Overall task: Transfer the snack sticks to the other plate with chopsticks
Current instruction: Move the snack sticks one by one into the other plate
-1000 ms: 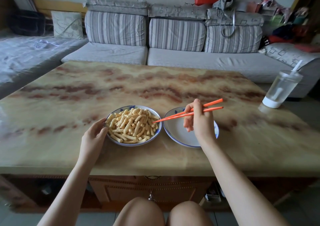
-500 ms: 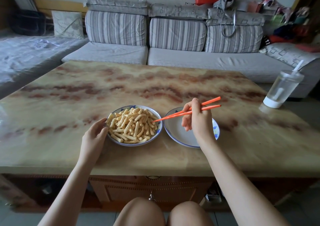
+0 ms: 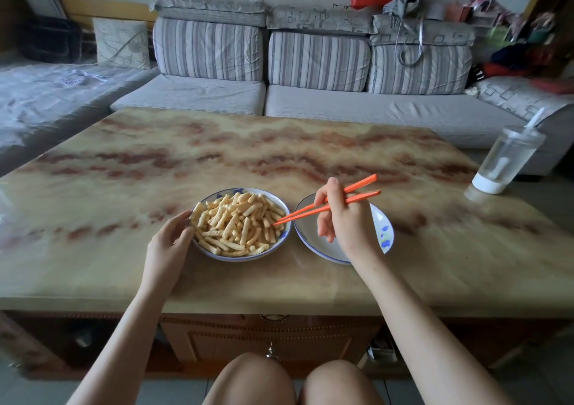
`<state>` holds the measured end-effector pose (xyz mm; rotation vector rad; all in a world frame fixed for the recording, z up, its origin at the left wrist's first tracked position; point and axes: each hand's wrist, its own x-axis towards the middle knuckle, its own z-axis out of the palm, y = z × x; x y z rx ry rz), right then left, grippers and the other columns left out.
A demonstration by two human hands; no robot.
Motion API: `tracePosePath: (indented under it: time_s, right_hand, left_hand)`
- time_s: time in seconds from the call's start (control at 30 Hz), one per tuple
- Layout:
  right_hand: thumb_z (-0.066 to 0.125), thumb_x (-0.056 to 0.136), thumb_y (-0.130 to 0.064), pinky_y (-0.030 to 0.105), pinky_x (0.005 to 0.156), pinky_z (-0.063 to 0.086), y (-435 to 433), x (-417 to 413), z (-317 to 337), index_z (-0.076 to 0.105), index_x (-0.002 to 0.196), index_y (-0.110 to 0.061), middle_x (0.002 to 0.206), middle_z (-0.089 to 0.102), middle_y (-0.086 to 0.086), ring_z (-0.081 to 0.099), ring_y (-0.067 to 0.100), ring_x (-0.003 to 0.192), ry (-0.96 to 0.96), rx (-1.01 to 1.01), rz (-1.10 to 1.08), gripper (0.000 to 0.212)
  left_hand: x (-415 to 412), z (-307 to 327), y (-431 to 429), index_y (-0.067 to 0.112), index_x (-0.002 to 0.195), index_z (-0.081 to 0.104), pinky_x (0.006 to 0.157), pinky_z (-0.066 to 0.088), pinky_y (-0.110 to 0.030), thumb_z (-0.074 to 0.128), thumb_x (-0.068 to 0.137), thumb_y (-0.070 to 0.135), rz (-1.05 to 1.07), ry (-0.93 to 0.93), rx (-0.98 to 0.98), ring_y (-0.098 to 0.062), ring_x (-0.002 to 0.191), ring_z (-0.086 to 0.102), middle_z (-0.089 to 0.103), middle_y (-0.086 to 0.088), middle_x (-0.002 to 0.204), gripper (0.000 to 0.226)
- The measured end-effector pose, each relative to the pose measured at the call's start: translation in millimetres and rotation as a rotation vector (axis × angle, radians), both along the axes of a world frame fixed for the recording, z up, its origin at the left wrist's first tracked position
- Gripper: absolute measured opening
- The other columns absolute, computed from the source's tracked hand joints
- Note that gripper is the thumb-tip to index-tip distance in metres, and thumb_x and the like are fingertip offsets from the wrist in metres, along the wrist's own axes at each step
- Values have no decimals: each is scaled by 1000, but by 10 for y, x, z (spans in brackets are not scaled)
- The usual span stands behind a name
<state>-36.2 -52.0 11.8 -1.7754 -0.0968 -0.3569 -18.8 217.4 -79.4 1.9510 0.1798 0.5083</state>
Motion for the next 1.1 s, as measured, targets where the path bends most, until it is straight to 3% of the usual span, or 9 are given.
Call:
tracePosePath:
  time_s: [0.57, 0.87, 1.1]
  right_hand:
    - [32, 103, -21, 16, 35, 28, -341, -75, 125, 51, 63, -7, 35, 45, 6, 37, 19, 29, -107, 281, -195, 46]
    - [34, 100, -25, 22, 37, 36, -783, -10, -70, 53, 65, -8, 39, 50, 7, 44, 22, 33, -68, 201, -376, 43]
    - [33, 103, -24, 24, 36, 35, -811, 4, -198, 54, 77, 6, 39, 48, 8, 41, 21, 32, -70, 163, -346, 44]
  left_hand:
    - [-3, -8, 10, 16, 126, 61, 90, 37, -21, 54, 92, 10, -2, 2, 9, -9, 110, 54, 63, 0, 122, 35]
    - [-15, 10, -3, 17, 126, 61, 91, 38, -23, 54, 92, 10, 8, 7, 17, -8, 109, 53, 63, 0, 122, 35]
    - [-38, 46, -27, 17, 126, 61, 89, 37, -23, 54, 92, 9, 8, 9, 16, -7, 106, 53, 63, 1, 120, 35]
